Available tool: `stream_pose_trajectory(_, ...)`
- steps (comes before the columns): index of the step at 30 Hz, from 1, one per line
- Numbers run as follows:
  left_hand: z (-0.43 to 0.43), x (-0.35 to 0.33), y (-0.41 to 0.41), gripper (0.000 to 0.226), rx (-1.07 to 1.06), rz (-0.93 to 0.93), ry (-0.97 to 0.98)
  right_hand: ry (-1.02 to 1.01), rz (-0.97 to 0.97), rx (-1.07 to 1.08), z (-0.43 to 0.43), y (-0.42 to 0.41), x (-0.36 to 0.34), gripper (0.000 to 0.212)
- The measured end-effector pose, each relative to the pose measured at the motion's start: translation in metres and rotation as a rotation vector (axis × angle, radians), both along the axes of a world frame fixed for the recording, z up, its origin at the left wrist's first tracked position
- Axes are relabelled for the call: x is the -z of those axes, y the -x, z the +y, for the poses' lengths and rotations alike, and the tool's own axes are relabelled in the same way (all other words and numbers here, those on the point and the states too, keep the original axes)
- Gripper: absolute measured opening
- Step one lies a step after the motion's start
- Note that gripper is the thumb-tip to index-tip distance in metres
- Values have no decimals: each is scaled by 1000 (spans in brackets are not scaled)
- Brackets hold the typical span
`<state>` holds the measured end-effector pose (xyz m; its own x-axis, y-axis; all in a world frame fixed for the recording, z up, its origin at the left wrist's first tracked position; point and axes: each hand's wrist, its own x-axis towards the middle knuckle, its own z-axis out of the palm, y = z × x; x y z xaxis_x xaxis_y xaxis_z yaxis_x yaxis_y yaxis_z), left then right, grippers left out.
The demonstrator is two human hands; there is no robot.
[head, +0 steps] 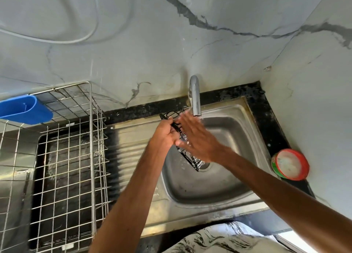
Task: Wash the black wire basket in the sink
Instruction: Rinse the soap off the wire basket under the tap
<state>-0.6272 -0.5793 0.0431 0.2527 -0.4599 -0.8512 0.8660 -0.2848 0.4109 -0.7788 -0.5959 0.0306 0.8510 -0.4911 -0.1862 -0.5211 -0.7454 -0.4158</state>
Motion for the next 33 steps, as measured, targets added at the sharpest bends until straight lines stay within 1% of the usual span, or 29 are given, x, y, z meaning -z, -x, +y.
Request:
stream_pose_trajectory(2,-4,0,3,35,-23,23,23,46,-86,-101,12,6,-1,85)
stream_pose_trajectory(3,-6,-2,4,33,-52,29,17,50,-98,-82,7,8,2,84)
stream_pose_trajectory(4,-8,-1,6,31,-69,40,32,38,-84,-12,0,8,4,82)
stream_pose_trajectory(6,-8,2,11,31,-25,19,49,2,-21,135,-10,6,2,84)
stream_pose_trajectory(7,-7,2,13,29,-14,5,39,3,-2,122,-10,4,2,86)
stream_pose_trajectory(9,-4,3,16,24,-2,15,37,57,28,14,-10,3,2,88)
stream_pose_trajectory(10,-3,5,17,23,6,32,30,90,40,-8,-13,5,1,89)
stream_pose_trajectory(11,-2,5,17,22,6,42,25,103,69,17,-21,7,1,91)
stream_pose_trajectory(13,0,1,18,19,-28,81,42,41,102,143,-32,9,-3,94)
stream_pose_trajectory(14,1,1,19,20,-26,88,55,12,87,148,-29,8,-3,95)
stream_pose_trajectory(15,2,5,19,25,-1,67,51,13,45,101,-21,7,-2,94)
stream_pose_trajectory(17,5,8,18,33,34,11,24,42,-11,-7,-4,10,2,85)
stream_pose_trajectory(18,6,8,17,33,34,18,36,35,-34,6,-3,13,8,79)
stream_pose_trajectory(19,7,10,16,32,35,33,64,-16,-47,88,-5,16,8,74)
stream_pose_trajectory(21,9,7,16,37,12,62,149,-244,-110,322,-19,20,10,70)
stream_pose_trajectory(22,11,4,16,40,1,78,200,-349,-146,383,-24,20,10,69)
stream_pose_trajectory(23,14,2,16,42,10,86,254,-400,-180,397,-26,19,14,71)
stream_pose_trajectory(25,16,3,10,42,66,56,283,-449,-260,403,-23,12,13,76)
stream_pose_trajectory(26,16,0,8,41,92,26,284,-499,-311,437,-23,8,9,71)
stream_pose_trajectory(28,19,1,3,39,165,-41,272,-626,-393,533,-28,0,2,47)
stream_pose_trajectory(29,20,2,2,38,191,-58,268,-718,-445,580,-31,-5,-5,38)
stream_pose_trajectory(31,24,5,0,39,228,-74,266,-868,-455,648,-43,-13,-1,34)
stream_pose_trajectory(33,28,10,-2,40,262,-86,251,-945,-313,595,-49,-14,5,38)
